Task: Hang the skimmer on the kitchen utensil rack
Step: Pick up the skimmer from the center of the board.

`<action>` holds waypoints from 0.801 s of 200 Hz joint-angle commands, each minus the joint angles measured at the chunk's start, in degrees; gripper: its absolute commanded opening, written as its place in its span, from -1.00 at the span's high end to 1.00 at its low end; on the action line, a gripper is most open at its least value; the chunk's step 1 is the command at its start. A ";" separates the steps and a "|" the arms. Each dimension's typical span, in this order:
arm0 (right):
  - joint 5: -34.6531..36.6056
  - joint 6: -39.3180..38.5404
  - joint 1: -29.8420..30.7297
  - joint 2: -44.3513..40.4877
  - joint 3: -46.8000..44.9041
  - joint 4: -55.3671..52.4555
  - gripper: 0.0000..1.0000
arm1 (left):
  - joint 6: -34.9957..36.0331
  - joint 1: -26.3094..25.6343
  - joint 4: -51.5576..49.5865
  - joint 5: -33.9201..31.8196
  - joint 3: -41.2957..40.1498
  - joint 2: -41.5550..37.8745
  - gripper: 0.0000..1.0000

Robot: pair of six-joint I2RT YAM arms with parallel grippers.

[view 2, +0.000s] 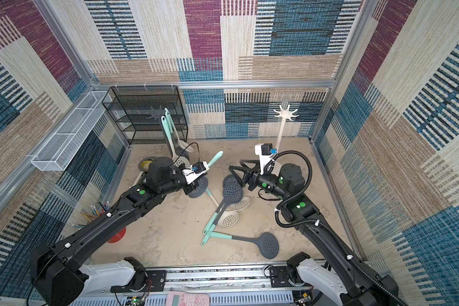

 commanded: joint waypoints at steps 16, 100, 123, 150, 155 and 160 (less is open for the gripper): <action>0.99 -7.93 0.04 -0.26 -2.28 6.62 -0.49 | -17.10 6.63 1.94 17.05 -1.77 -2.50 1.00; -0.46 -15.84 3.09 5.63 -8.39 23.86 -0.49 | -35.96 23.05 14.40 35.03 -8.65 -5.94 1.00; 1.50 -19.07 5.40 9.48 -5.52 24.30 -0.48 | -38.59 25.70 17.13 37.21 -10.28 -6.17 1.00; 2.33 -24.37 6.77 13.96 -0.35 22.42 -0.48 | -40.85 27.48 19.75 41.00 -10.81 -5.49 1.00; 2.24 -25.42 6.95 14.66 0.61 22.07 -0.48 | -41.27 27.81 20.07 41.63 -10.79 -5.21 1.00; 1.65 -26.76 7.06 15.60 1.61 21.77 -0.48 | -41.66 28.18 20.39 42.00 -10.85 -5.08 1.00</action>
